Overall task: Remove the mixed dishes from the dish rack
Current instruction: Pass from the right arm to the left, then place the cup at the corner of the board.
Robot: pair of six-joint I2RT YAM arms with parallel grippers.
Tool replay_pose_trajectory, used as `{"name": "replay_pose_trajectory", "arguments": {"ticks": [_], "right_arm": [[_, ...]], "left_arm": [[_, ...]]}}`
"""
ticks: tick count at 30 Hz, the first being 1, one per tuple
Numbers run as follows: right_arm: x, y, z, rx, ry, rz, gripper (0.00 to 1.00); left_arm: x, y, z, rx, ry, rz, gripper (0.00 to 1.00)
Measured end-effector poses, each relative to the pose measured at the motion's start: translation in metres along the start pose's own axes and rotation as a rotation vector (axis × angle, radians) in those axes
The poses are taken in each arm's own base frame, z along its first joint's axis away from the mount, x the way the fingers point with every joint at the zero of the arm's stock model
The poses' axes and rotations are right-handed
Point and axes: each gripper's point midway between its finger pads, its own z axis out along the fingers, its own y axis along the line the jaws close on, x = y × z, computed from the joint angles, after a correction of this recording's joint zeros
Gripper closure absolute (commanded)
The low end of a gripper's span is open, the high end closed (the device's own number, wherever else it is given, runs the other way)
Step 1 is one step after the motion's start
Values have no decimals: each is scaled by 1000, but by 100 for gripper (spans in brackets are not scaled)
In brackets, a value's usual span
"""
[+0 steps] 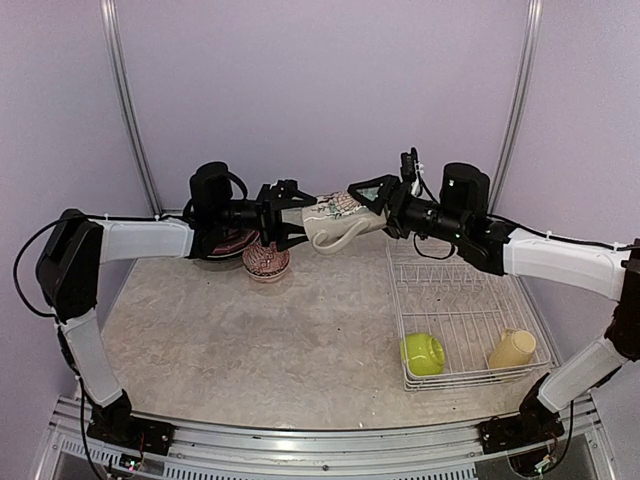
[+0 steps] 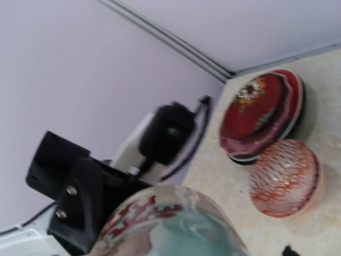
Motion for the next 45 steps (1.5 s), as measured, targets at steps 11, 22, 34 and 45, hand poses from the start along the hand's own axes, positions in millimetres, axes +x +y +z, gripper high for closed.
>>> {"name": "replay_pose_trajectory", "arguments": {"ticks": [11, 22, 34, 45], "right_arm": [[17, -5, -5, -69, 13, 41, 100], [22, 11, -16, -166, 18, 46, 79], [36, 5, -21, -142, 51, -49, 0], [24, 0, -21, -57, 67, -202, 0]], "left_arm": [[21, -27, 43, 66, 49, 34, 63], [24, -46, 47, 128, 42, 95, 100], [28, -32, 15, -12, -1, 57, 100], [6, 5, -126, -452, -378, -15, 100]]}}
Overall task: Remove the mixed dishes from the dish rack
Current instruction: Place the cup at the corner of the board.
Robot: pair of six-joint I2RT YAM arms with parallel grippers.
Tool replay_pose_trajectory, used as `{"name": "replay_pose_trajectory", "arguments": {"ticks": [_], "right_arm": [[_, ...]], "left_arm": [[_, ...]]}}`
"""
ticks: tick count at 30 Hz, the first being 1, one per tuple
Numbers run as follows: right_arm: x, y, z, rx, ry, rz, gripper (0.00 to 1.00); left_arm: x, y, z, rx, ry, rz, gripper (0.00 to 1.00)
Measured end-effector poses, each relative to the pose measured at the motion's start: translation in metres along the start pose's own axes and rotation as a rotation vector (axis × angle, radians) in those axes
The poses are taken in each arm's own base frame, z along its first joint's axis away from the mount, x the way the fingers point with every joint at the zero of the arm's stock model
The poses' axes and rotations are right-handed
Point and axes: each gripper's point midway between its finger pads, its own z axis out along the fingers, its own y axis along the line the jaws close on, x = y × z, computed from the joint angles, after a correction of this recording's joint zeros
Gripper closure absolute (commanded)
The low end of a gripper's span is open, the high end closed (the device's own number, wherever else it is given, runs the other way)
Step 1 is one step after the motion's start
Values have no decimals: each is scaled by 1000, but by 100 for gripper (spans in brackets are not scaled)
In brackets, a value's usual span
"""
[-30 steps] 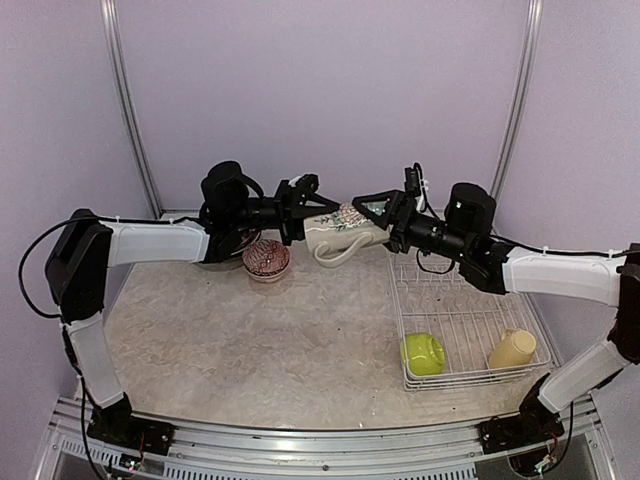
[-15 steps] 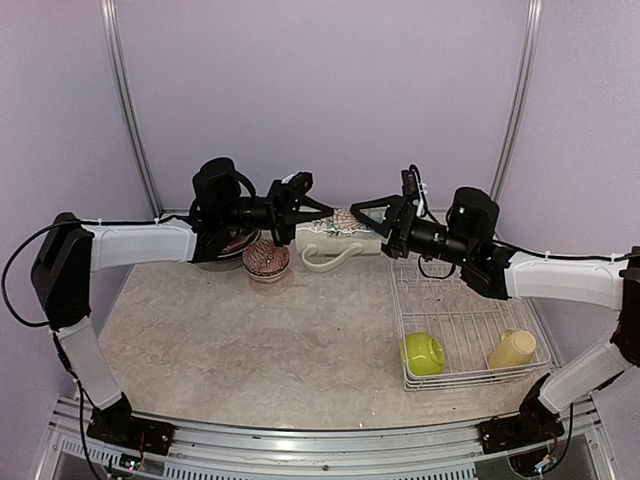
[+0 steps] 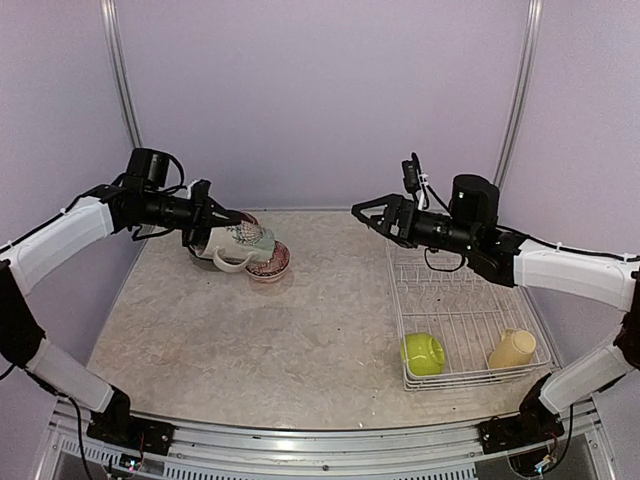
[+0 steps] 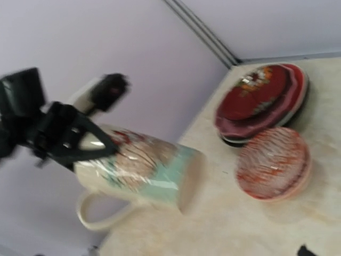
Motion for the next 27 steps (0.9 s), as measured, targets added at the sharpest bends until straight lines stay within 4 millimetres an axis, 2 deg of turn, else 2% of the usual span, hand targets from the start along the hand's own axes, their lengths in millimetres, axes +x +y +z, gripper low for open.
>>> {"name": "replay_pose_trajectory", "arguments": {"ticks": [4, 8, 12, 15, 18, 21, 24, 27], "right_arm": [[8, -17, -6, 95, 33, -30, 0], [9, -26, -21, 194, 42, -68, 0], [5, -28, -42, 275, 36, -107, 0], [3, -29, -56, 323, 33, -127, 0], [3, -29, -68, 360, 34, -139, 0], [5, -31, -79, 399, 43, -147, 0], [13, -39, -88, 449, 77, -145, 0], [30, -58, -101, 546, 146, -127, 0]], "left_arm": [[-17, 42, -44, -242, -122, -9, 100], [-30, 92, -87, -449, -188, -60, 100], [-44, 140, -114, -588, -223, -144, 100], [-58, 175, -121, -672, -216, -193, 100], [-71, 211, -119, -774, -182, -221, 100], [-82, 238, -115, -853, -153, -225, 100], [-91, 250, -115, -898, -147, -213, 100], [-97, 251, -117, -918, -151, -183, 97]]}}
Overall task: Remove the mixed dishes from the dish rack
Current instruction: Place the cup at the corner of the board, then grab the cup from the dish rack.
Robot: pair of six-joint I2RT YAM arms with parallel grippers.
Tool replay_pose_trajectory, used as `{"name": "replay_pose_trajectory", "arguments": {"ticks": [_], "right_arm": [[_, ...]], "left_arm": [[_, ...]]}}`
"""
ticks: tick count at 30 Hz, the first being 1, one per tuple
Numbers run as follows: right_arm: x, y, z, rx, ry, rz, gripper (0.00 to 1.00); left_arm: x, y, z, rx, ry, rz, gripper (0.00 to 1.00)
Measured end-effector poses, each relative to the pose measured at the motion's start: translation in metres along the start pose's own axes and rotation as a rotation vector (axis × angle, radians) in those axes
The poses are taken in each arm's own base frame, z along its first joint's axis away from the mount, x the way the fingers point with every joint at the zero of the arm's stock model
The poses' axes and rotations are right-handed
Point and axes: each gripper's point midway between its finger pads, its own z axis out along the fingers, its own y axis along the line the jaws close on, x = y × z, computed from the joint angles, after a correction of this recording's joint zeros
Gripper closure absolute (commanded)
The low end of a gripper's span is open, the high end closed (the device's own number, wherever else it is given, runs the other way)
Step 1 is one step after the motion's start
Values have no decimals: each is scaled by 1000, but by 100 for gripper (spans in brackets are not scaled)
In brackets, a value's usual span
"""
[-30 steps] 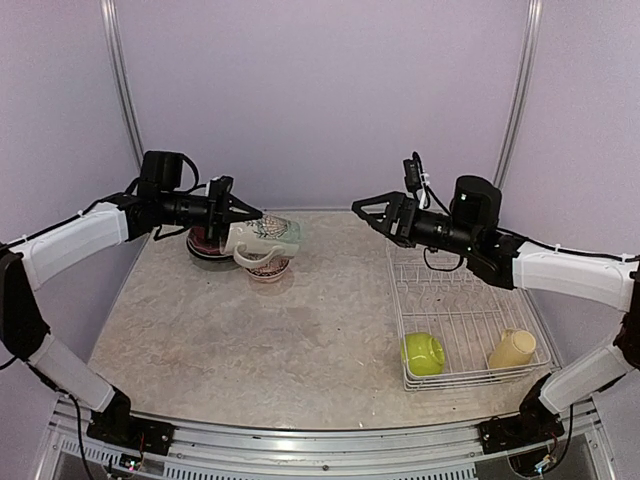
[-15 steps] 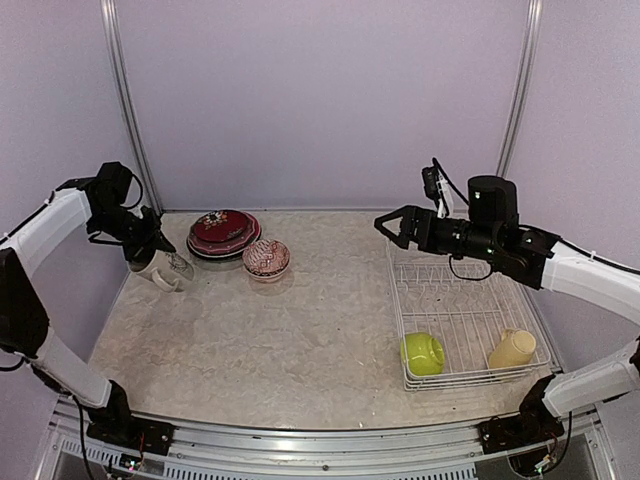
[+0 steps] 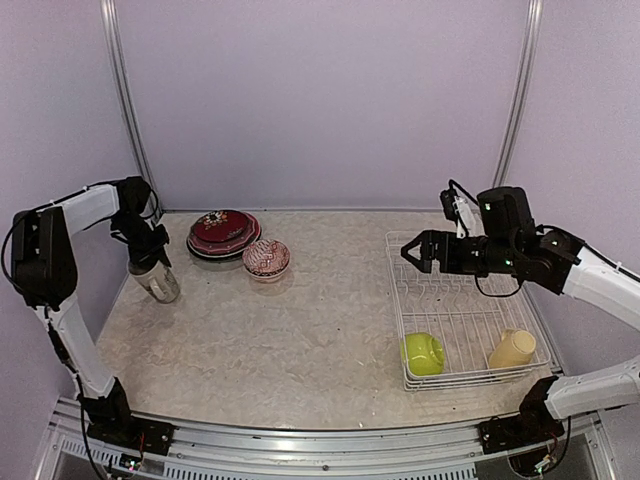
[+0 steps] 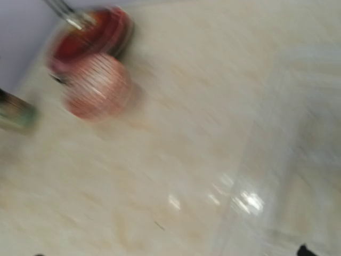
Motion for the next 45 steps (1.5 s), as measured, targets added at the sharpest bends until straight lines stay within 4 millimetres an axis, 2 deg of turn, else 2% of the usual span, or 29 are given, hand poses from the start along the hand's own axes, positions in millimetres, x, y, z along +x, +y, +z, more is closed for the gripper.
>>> {"name": "replay_pose_trajectory", "arguments": {"ticks": [2, 6, 13, 18, 21, 25, 29, 35, 38, 41, 45], "right_arm": [[18, -17, -1, 78, 68, 4, 0], [47, -40, -14, 184, 175, 5, 0], [85, -57, -35, 256, 319, 12, 3], [116, -69, -41, 282, 413, 31, 5], [126, -74, -45, 308, 451, 44, 5], [130, -83, -51, 361, 466, 52, 2], [126, -99, -65, 480, 458, 62, 0], [114, -129, -97, 704, 399, 114, 0], [114, -145, -111, 788, 390, 152, 0], [116, -154, -119, 846, 391, 183, 0], [128, -170, -126, 912, 413, 228, 0]], "left_arm": [[-2, 0, 0, -2, -7, 9, 92], [-3, 0, 0, 1, -13, 26, 72], [-10, -10, 1, 52, -41, 47, 46], [-10, -17, -12, 91, -69, 66, 35], [-9, -21, -25, 113, -101, 76, 31], [-10, -28, -53, 149, -168, 91, 25], [-7, -43, -99, 230, -262, 102, 18], [3, -89, -199, 471, -469, 178, 6], [20, -122, -243, 626, -538, 250, 5], [38, -150, -265, 743, -550, 331, 5], [46, -169, -265, 805, -526, 389, 5]]}}
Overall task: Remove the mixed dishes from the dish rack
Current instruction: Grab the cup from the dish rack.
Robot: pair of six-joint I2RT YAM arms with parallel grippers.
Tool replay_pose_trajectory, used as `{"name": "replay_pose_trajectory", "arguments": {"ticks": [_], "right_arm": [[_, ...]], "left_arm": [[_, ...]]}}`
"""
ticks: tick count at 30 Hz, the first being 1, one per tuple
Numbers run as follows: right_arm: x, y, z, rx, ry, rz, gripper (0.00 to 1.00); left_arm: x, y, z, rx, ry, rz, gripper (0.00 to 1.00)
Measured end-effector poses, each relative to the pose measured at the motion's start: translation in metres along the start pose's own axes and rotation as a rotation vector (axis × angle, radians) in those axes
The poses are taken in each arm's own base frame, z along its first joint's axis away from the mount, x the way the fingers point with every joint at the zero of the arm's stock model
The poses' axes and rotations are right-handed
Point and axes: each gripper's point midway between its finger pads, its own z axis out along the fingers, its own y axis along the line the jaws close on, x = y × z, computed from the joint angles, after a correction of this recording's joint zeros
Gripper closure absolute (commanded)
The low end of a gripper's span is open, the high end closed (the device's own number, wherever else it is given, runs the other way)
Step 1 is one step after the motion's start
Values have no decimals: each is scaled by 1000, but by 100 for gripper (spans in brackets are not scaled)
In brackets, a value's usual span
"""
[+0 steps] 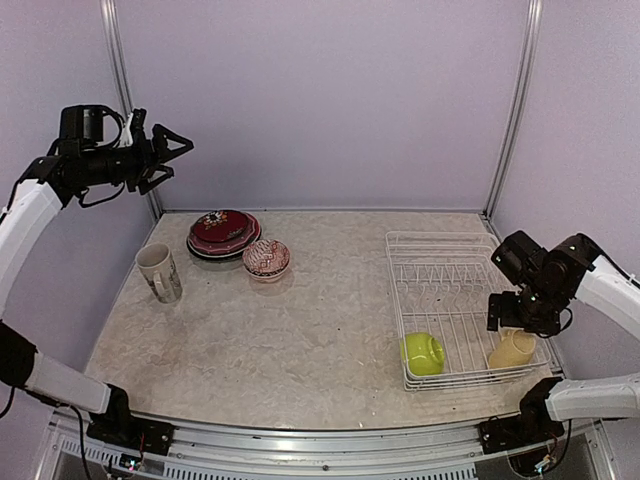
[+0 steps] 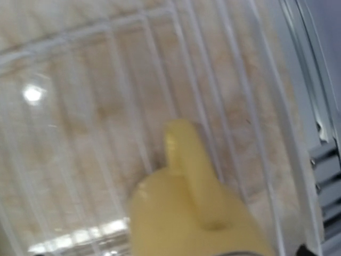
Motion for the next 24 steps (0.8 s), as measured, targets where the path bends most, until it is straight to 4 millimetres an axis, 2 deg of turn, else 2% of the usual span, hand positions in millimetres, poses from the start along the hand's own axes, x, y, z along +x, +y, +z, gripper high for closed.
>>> {"name": "replay_pose_trajectory", "arguments": {"ticks": [6, 15, 24], "right_arm": [[13, -13, 19, 52, 61, 41, 0], [25, -8, 36, 52, 122, 52, 0], [36, -6, 52, 84, 185, 47, 21]], "left_arm": [[13, 12, 12, 6, 40, 15, 5], [28, 25, 19, -4, 74, 29, 5], [27, 24, 19, 24, 75, 29, 5]]}}
